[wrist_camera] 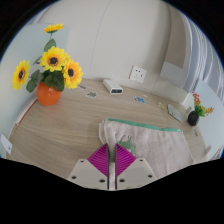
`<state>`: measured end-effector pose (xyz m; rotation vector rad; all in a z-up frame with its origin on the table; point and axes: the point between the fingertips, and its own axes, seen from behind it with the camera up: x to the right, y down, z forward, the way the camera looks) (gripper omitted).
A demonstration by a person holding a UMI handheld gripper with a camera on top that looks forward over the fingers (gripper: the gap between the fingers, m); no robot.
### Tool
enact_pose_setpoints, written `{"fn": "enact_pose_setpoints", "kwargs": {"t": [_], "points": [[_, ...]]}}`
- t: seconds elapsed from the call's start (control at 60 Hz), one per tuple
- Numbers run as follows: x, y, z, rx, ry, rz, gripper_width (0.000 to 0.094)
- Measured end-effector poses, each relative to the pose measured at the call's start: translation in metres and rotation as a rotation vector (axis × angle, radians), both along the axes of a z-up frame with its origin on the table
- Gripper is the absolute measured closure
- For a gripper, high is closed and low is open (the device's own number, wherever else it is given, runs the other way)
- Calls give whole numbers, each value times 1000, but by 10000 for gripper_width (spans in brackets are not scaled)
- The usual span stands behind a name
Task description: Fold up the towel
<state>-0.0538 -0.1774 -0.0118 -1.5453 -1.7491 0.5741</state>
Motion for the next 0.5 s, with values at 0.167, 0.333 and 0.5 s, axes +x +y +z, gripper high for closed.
{"fn": "enact_pose_setpoints", "kwargs": {"t": [0.167, 0.333, 0.5], "points": [[7, -3, 13, -186, -81, -12, 896], [7, 41, 78, -278, -46, -1, 898], [4, 129, 118, -310, -3, -45, 897]]}}
